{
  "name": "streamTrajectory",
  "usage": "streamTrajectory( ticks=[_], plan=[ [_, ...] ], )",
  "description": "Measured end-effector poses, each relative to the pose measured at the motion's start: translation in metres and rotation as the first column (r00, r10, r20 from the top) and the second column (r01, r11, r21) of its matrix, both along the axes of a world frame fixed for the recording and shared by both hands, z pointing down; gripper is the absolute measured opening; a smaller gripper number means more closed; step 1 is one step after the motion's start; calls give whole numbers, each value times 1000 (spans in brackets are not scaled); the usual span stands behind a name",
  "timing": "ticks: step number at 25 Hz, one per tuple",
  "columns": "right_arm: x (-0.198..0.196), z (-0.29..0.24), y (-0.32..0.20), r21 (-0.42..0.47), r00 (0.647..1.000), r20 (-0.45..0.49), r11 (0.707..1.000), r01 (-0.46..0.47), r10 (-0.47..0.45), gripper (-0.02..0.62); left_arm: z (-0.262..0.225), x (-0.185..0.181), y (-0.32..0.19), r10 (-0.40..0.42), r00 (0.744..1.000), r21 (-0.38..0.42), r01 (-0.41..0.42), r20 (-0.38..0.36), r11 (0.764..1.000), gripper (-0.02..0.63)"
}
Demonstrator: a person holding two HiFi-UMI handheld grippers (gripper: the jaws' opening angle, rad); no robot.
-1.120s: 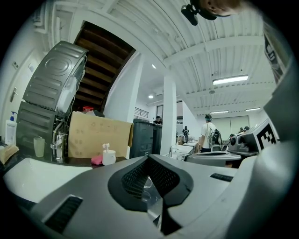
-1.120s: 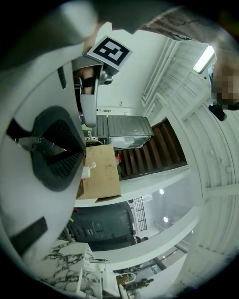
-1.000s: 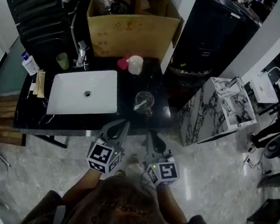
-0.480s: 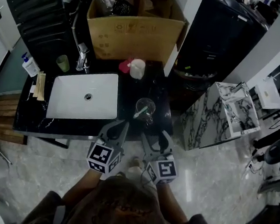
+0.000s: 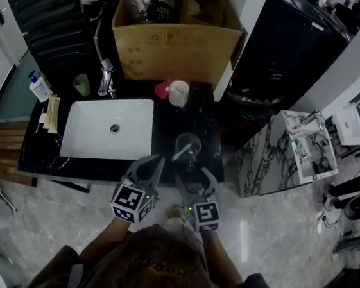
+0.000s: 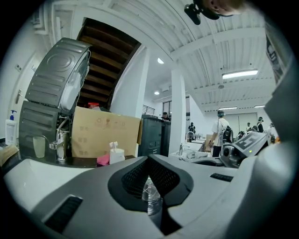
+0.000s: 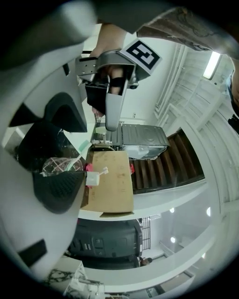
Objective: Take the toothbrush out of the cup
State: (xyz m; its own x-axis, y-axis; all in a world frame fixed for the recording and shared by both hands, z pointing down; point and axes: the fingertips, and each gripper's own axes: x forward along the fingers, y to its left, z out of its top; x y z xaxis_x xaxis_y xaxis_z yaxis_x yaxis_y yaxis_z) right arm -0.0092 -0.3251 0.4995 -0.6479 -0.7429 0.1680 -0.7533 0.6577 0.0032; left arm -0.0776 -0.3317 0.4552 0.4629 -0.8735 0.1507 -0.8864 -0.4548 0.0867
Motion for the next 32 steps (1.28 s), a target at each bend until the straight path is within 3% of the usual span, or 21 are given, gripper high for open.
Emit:
streamTrajectory(
  ticks=[17,23,32],
  plan=[
    [-38,30,-54,61,970,-237,996,68,-52,239,-1,-13,-26,-37,999,-2,37,12,999,2],
    [-45,29,-58,63,960,-271,993,95,-75,128,-3,-16,-29,-41,999,0,41,19,999,2],
    [-38,21,-67,93,962,-271,994,53,-26,95,-2,-19,-29,-44,999,0,44,20,999,2]
  ],
)
